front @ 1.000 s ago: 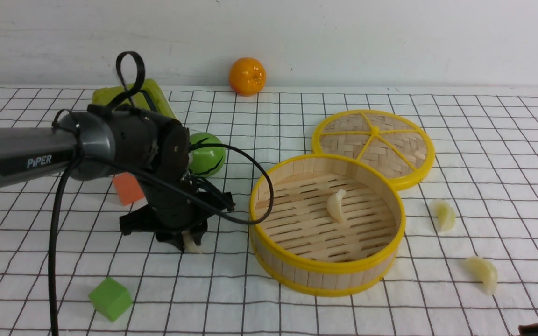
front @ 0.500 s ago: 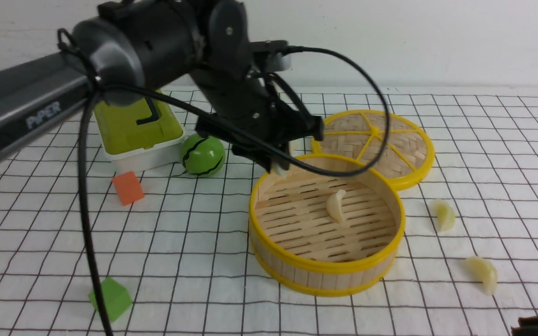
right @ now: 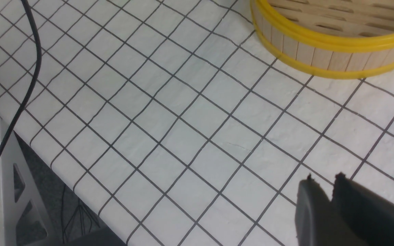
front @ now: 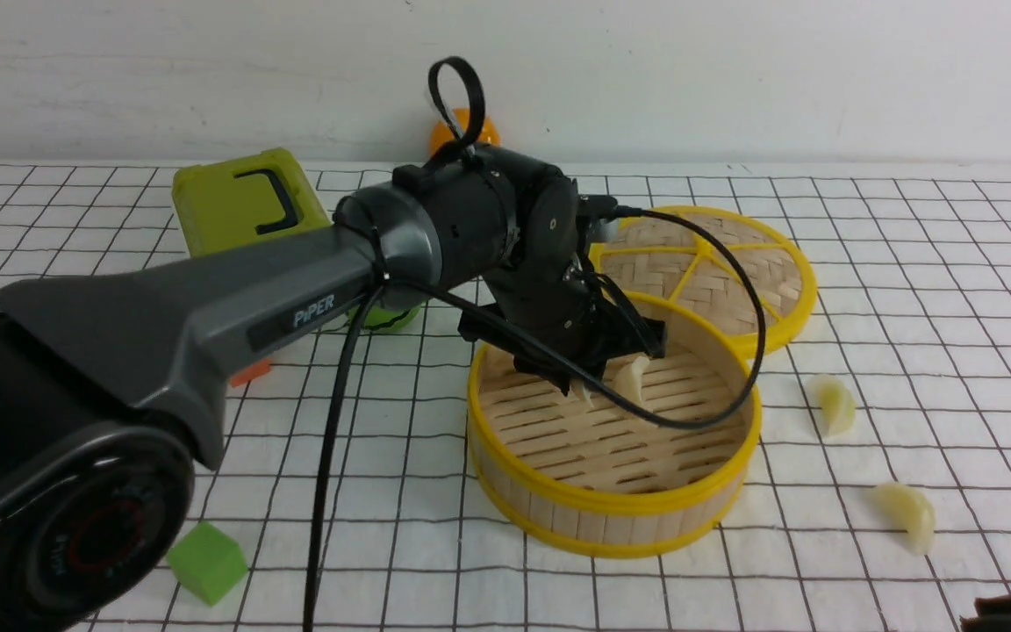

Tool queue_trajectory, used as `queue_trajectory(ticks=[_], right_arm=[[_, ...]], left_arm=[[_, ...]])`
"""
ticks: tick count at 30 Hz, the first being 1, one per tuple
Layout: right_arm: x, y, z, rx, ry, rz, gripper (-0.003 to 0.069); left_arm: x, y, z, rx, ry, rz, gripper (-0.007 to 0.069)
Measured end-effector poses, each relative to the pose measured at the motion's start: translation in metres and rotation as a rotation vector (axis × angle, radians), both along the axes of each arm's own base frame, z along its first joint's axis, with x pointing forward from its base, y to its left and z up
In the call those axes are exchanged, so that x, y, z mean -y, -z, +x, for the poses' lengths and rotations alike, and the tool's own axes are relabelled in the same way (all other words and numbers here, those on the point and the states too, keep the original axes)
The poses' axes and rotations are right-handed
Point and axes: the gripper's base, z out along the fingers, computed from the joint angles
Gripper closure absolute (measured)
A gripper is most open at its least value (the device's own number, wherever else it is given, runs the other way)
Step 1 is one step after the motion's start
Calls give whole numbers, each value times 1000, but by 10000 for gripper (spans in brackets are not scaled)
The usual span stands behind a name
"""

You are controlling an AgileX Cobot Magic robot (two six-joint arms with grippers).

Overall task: Put the dumplings into the steamer on the table with the white tablecloth.
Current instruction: 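Place the dumpling into the bamboo steamer basket with the left gripper, then reach for and grasp a dumpling lying on the table beside the steamer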

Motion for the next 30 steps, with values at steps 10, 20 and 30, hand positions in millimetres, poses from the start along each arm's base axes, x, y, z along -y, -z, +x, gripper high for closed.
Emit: queue_trajectory(ticks=[10,20,30], right_arm=[[1,-1,2,24,17,2,566],[21,-23,19,43,316,-70,564],[27,-42,88,-15,497,-224,547]], left_arm=[[1,15,4,-10,-27,18,385],[-16,-71,-4,107,-26,73,227],[-97,-229,-80,333,-133,180,269]])
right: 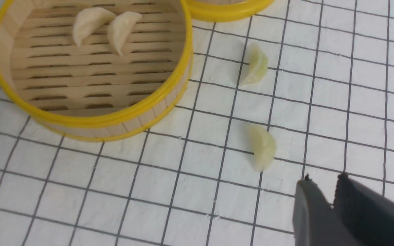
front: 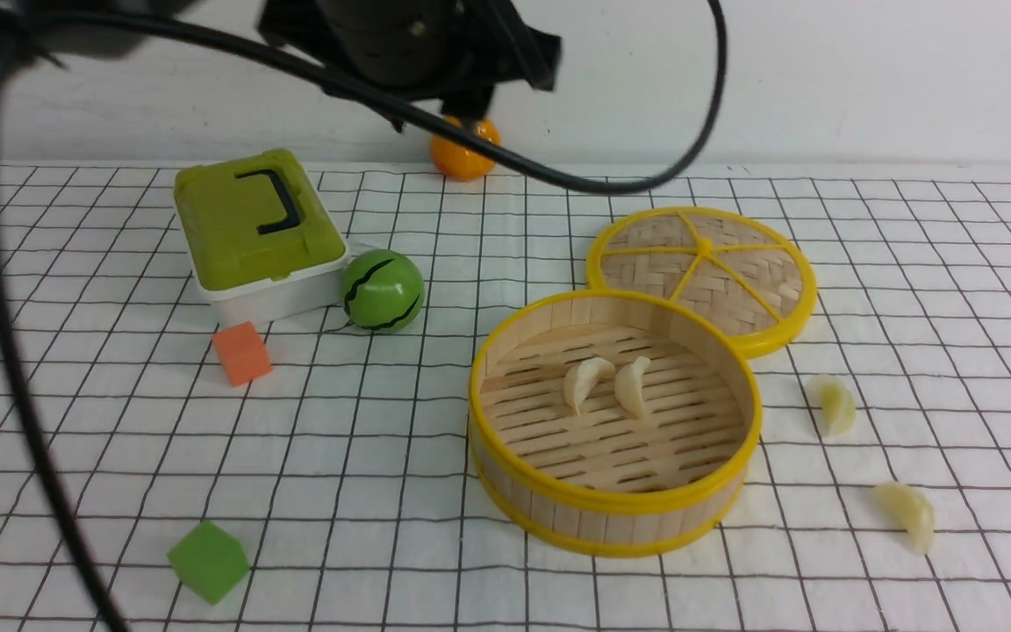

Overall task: Put the dumplings into the steamer on the table with the white tablecloth.
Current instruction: 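Reach for and grasp a dumpling lying on the table beside the steamer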

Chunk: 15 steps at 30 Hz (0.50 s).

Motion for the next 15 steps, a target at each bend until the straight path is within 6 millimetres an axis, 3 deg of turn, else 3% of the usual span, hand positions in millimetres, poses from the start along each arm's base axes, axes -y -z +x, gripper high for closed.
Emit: queue_trajectory(ticks=[2,5,6,10,15], right_arm=[[-2,4,13,-30,3,-11,544],[-10,16,51,-108,4,-26,522],[-10,17,53,-113,4,-27,522],[-12,39,91,-195,26,-35,453],[4,62,128,-233,86,-14,341]], left_arm=[[-7,-5,-8,-1,-7,7,279],[-27,-6,-35,-20,-11,26,328],[-29,-5,-38,-25,-11,31,335],[-56,19,-81,-88,2,26,416],[-84,59,-132,-129,49,-31,477]])
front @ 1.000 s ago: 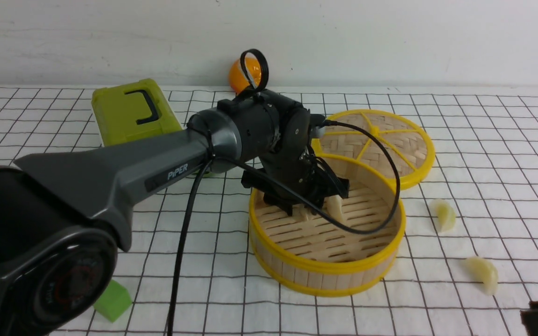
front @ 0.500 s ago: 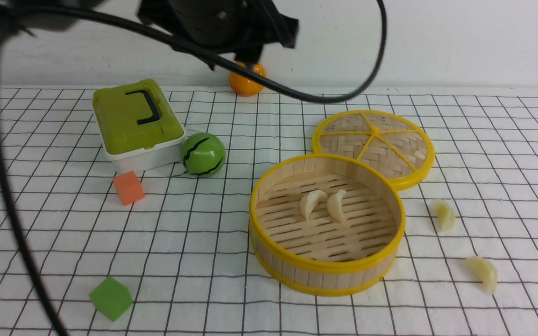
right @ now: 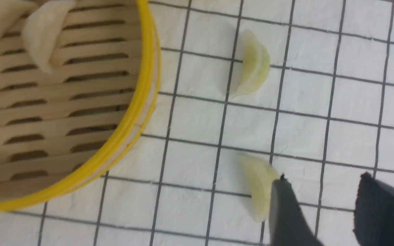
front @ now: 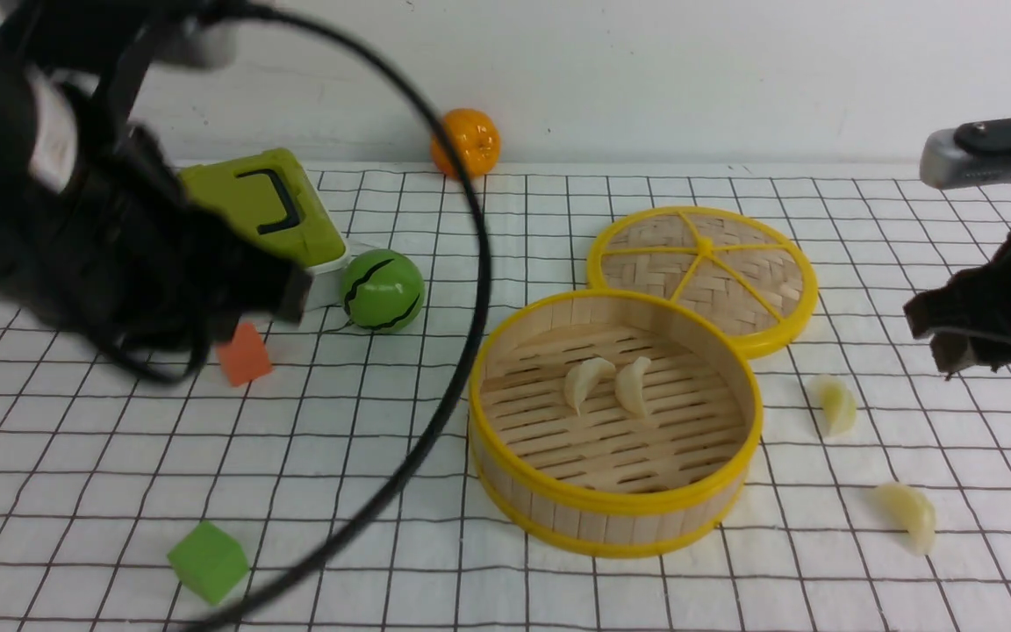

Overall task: Put the dumplings into the steamer on the table with the white tablecloth.
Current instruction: 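Reach for and grasp a dumpling lying on the table beside the steamer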

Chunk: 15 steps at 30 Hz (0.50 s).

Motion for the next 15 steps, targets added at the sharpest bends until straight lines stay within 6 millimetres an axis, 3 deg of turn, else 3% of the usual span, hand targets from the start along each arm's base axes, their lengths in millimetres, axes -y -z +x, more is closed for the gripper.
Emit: queue_trajectory(ticks=[2,7,11,15], right_arm=[[3,5,8,-5,5,8,321],[4,42,48,-76,-30,51,270],[0,73,69,-121,-42,68,267],[0,98,86,-144,-42,61,267]], left_arm=[[-6,13,-11,-19,7,-9,484],[-28,64,-50,-65,29,-49,490],[-34,82,-62,-67,27,-78,490],[-34,86,-64,-65,22,-94,490]])
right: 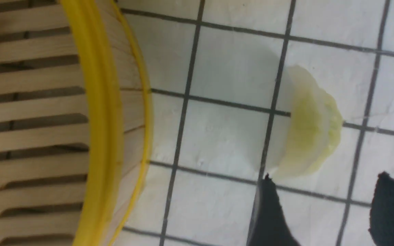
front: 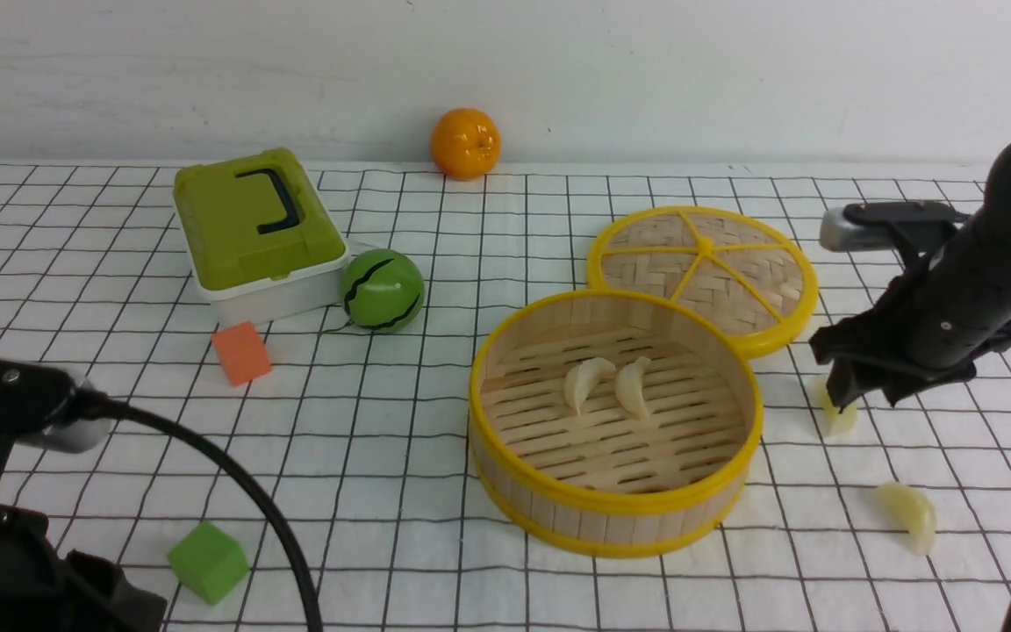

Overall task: Put the dumplings into the steamer on the table with the white tablecloth.
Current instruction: 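Reach for and grasp a dumpling lying on the table beside the steamer, then place the dumpling in the bamboo steamer basket with the right gripper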

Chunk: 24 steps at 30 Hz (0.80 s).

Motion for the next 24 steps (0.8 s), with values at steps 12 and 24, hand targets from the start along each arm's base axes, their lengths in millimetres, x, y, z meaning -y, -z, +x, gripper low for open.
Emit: queue_trajectory(ticks=[12,24], right_arm=[[0,31,25,-12,1,-14,341],[-4,-11,13,14,-27,-16,458]], left_arm=[[3,-2,2,36,5,-34,480],[3,-2,2,32,4,-40,480]])
